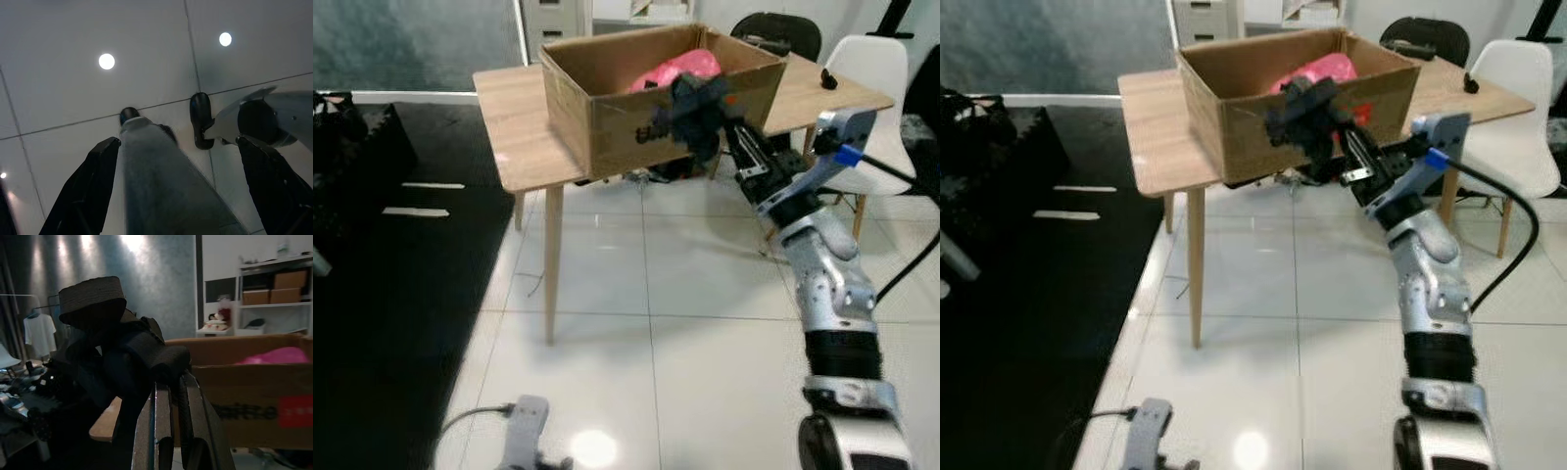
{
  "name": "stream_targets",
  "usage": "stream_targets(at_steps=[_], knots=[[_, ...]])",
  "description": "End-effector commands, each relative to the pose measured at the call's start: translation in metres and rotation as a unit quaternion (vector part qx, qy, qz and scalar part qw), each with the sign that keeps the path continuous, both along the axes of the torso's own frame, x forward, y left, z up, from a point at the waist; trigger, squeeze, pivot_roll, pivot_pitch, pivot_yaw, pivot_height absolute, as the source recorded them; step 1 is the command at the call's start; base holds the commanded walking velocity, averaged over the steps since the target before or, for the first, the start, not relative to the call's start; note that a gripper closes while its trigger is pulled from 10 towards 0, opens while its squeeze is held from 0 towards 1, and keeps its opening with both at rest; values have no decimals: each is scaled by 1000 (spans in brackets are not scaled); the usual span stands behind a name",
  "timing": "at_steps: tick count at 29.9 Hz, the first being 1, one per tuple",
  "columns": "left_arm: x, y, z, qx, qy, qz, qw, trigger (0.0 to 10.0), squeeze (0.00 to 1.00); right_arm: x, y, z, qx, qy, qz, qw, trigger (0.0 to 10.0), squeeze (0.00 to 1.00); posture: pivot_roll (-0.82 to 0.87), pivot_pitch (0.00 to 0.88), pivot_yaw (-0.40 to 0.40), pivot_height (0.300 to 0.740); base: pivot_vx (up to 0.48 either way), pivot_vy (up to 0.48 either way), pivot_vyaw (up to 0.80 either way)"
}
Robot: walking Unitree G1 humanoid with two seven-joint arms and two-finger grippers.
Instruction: Picking trash to rubbish bin
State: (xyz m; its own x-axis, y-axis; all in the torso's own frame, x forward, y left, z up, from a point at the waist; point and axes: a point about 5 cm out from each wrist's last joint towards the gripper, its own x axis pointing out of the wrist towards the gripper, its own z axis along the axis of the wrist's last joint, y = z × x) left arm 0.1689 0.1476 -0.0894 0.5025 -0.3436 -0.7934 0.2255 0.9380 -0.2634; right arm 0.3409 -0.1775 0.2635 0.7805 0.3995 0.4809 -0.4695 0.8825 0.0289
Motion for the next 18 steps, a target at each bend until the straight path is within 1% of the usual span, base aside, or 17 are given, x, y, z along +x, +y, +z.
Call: stream_targets(at_steps=[1,7,12,18], knots=[[-5,0,-2,4,10,-6,1000,10000,0,-3,-4,7,3,-13,-4,1000,10000,0,-36,67,18,740,371,0,0],[-5,0,-2,3,10,-6,1000,10000,0,-3,-4,7,4,-13,-3,1000,10000,0,-37,69,18,740,373,0,0],[-5,0,-2,2,10,-4,1000,10000,0,-4,0,7,8,-13,4,1000,10000,0,-34,70,20,740,370,0,0],[-5,0,-2,1,9,-4,1000,10000,0,-3,-3,6,13,-10,-3,1000,10000,0,-32,71,22,740,371,0,0]])
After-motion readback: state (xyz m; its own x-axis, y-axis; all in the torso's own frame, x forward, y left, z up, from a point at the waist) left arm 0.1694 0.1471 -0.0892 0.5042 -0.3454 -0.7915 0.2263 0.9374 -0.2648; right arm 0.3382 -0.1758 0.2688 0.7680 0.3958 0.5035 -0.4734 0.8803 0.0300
